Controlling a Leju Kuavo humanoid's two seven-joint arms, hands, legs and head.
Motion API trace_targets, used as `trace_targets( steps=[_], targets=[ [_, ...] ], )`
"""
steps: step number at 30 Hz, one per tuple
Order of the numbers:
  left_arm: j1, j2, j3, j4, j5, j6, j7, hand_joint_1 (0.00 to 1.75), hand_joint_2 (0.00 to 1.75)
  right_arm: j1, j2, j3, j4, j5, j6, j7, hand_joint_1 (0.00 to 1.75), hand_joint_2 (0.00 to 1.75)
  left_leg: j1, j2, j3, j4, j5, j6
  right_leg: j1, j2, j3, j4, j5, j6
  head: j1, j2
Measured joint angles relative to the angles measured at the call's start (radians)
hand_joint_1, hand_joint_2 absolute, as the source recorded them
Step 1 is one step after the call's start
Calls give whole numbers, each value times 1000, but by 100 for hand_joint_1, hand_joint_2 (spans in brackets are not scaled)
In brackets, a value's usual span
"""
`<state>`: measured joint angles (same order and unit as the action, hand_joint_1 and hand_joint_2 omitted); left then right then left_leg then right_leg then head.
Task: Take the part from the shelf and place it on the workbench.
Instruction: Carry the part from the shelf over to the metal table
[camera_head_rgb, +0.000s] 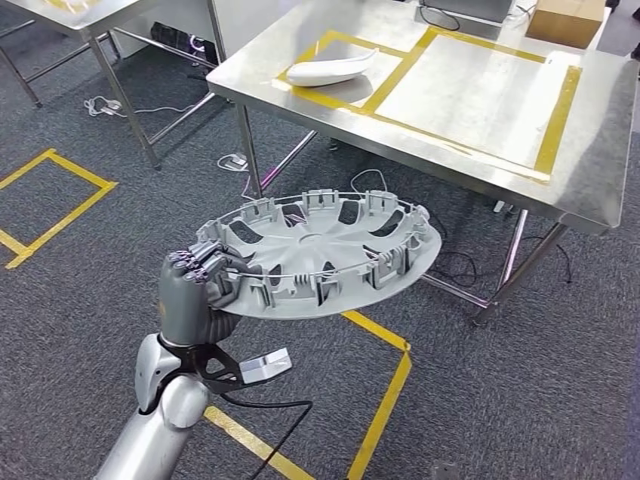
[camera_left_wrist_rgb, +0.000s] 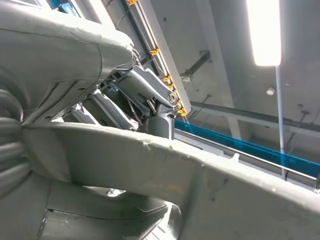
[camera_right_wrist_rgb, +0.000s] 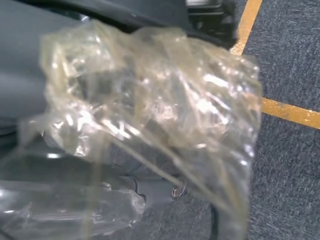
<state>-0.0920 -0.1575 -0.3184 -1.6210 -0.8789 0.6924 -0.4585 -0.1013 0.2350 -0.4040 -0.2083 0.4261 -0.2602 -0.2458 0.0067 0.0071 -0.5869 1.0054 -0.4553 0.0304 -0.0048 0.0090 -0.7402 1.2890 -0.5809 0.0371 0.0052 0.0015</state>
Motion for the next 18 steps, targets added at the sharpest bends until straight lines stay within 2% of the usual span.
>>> trace_targets(
  steps=[1,3,4,5,7,8,10,11,12,14,15,16,17,18],
  targets=[
    [1,0,1,1,0,0,0,175,175,1,0,0,0,0,0,0,0,0,0,0,4,0,-3,-2,-2,-1,5,-22,26,2,0,0],
    [2,-1,3,2,0,0,0,175,175,0,0,0,0,0,0,0,0,0,0,-1,16,1,-13,-8,-5,-6,59,-146,102,2,0,0],
    [2,-1,4,2,0,0,0,175,175,0,0,0,0,0,0,0,0,0,-1,-1,20,1,-16,-12,-4,-9,86,-202,125,1,0,0],
    [2,-2,4,2,0,0,0,175,175,-1,0,0,0,0,0,0,0,0,-2,-1,22,2,-19,-15,-4,-12,105,-238,136,0,0,0],
    [1,-2,4,2,0,0,0,175,175,-2,0,0,0,0,0,0,0,0,-5,0,22,3,-21,-18,-2,-13,114,-250,132,-1,1,0],
    [0,-2,4,2,1,0,0,175,175,-2,0,0,0,0,0,0,0,0,-5,0,20,3,-21,-20,-1,-12,116,-254,130,-5,-1,0],
    [-2,-3,5,3,5,0,0,175,175,-1,0,0,0,1,0,0,0,0,-3,0,17,12,-30,-33,-2,-8,127,-268,125,-22,-4,0],
    [-3,-3,5,3,7,0,1,175,175,0,0,0,0,2,0,0,0,0,-2,-1,9,34,-44,-41,-3,-6,133,-273,122,-33,-8,0],
    [-3,-3,5,3,9,0,1,175,175,0,0,0,0,3,0,0,0,0,0,-1,-8,75,-66,-47,-4,-5,139,-275,119,-41,-10,0],
    [-4,-3,5,3,11,0,1,175,175,-2,0,0,0,4,1,0,0,0,2,-2,-77,208,-120,-54,-4,-5,147,-275,112,-48,-13,0],
    [-3,-3,5,4,11,0,1,175,175,-2,0,0,0,4,1,0,0,0,2,-2,-112,266,-136,-55,-3,-4,150,-275,109,-50,-13,0],
    [-2,-2,6,5,11,0,2,175,175,-1,0,0,0,4,2,0,0,0,3,-2,-135,297,-133,-55,-3,-3,155,-275,106,-51,-13,0],
    [-1,-2,6,7,11,0,2,175,175,-1,0,0,0,4,2,0,0,0,3,-2,-139,288,-109,-54,-3,-1,160,-275,102,-51,-13,0],
    [0,-2,6,8,11,0,3,175,175,-1,0,0,0,5,2,0,0,0,2,-2,-124,242,-67,-50,-3,1,167,-275,98,-50,-13,0]
  ],
)
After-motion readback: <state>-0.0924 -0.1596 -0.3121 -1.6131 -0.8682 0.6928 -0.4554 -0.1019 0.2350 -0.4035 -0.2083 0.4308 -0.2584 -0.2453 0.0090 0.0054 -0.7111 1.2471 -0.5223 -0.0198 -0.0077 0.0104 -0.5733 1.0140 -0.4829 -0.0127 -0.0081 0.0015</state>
